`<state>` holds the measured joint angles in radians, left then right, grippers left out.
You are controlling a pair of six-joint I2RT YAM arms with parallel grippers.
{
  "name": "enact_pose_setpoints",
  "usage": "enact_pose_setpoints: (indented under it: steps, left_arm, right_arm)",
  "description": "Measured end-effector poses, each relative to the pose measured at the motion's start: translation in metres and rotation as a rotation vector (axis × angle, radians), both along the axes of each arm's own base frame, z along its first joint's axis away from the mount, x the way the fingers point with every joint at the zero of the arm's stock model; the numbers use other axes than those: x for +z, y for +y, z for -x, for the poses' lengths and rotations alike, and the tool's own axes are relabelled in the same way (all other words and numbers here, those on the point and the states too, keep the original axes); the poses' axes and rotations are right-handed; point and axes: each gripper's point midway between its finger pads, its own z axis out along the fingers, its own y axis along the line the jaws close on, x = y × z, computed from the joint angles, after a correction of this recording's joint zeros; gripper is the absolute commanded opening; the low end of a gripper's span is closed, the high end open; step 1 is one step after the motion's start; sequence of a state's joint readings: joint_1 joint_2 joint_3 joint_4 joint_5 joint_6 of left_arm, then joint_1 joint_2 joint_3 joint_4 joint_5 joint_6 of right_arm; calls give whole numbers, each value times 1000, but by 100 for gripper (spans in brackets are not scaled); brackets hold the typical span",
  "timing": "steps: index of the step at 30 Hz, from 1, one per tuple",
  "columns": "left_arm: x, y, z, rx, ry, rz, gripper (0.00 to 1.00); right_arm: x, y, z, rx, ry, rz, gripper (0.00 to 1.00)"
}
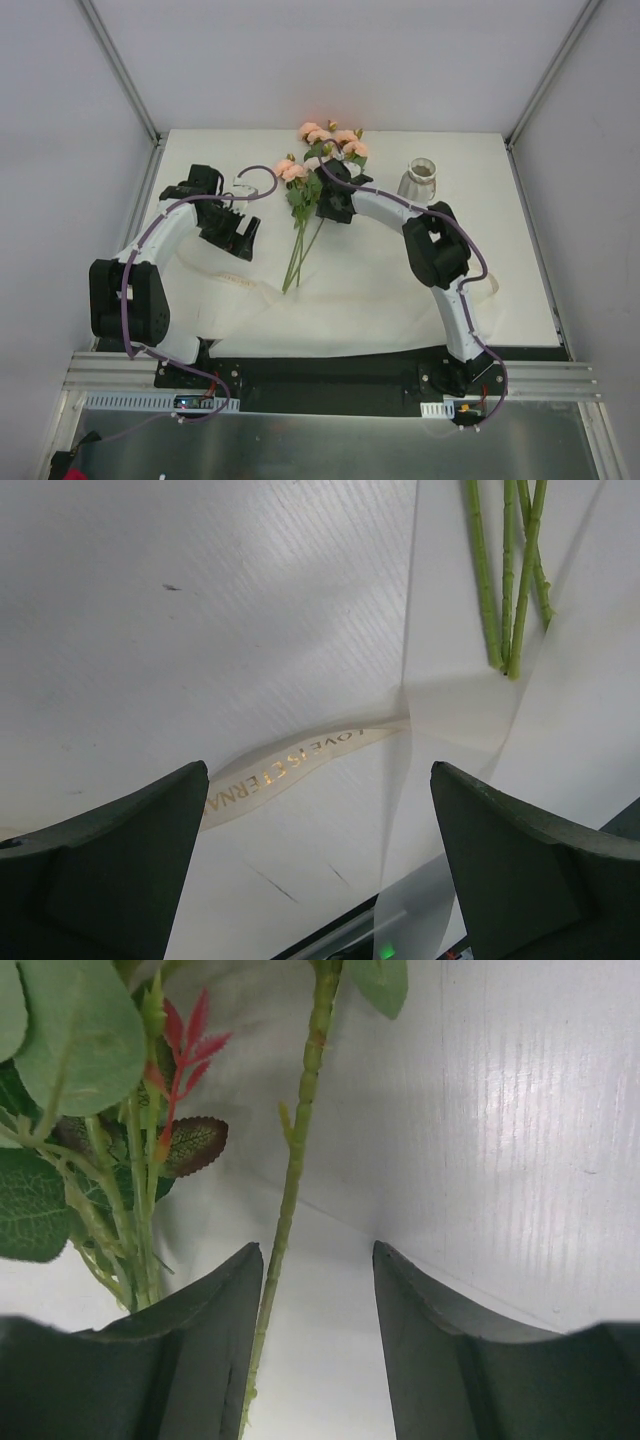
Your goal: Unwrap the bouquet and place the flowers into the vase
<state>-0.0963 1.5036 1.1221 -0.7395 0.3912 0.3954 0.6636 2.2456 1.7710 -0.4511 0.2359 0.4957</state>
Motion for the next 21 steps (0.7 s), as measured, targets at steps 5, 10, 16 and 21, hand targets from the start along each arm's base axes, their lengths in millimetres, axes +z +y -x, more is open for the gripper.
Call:
enact_pose_setpoints:
  steps: [5, 10, 16, 21]
  left_arm:
    - [3, 1, -3, -3, -13, -5, 93]
    - [4, 2, -4, -6, -17, -9, 93]
    - [3, 5, -5, 5, -18, -11, 93]
    - [5, 7, -6, 12, -20, -12, 94]
  right_arm:
    - [0, -1, -2, -8, -7, 10, 33]
    - [-3, 0, -8, -13, -17, 24, 11]
    - [-3, -1, -16, -24, -40, 51, 1]
    - [6, -11, -15, -27, -75, 84, 1]
